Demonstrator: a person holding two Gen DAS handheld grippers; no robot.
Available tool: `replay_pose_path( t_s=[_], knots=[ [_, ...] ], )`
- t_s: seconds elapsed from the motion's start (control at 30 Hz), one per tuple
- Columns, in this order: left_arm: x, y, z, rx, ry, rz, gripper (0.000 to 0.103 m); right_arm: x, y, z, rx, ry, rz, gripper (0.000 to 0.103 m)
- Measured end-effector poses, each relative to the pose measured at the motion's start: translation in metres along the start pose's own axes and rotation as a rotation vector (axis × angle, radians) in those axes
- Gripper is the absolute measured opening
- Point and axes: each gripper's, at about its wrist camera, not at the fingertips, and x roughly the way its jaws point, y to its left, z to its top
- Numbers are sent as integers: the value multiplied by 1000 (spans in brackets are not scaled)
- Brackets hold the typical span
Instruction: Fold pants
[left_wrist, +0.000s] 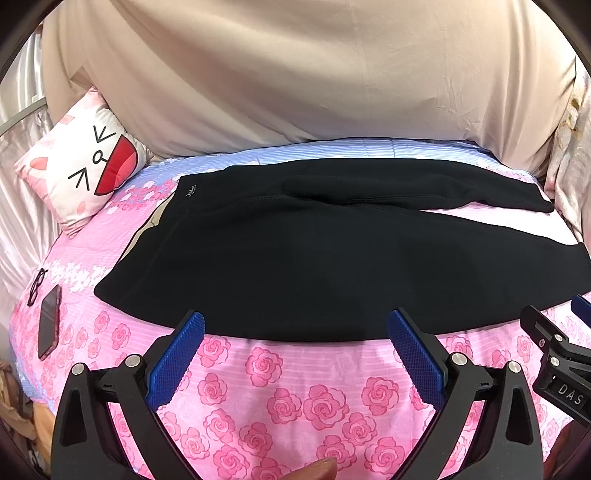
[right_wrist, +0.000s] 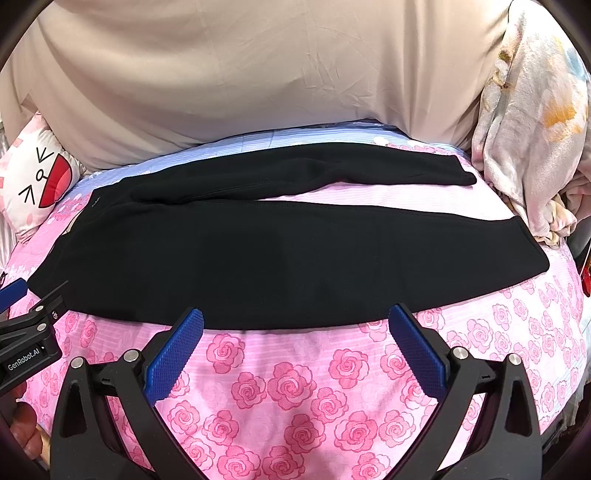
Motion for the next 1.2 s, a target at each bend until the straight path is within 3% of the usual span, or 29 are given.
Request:
replay_pose_path(
  t_s=[0.93, 1.1, 1.2],
  knots=[
    [3, -6, 0, 13, 8, 12, 98, 2, -1, -2, 2, 0, 4, 98],
    [4, -8, 4, 32, 2, 26, 98, -6, -12, 7, -54, -73, -37, 98],
    [8, -11, 11, 48, -6, 40, 98, -8, -39, 24, -48, -141, -60, 98]
  ],
)
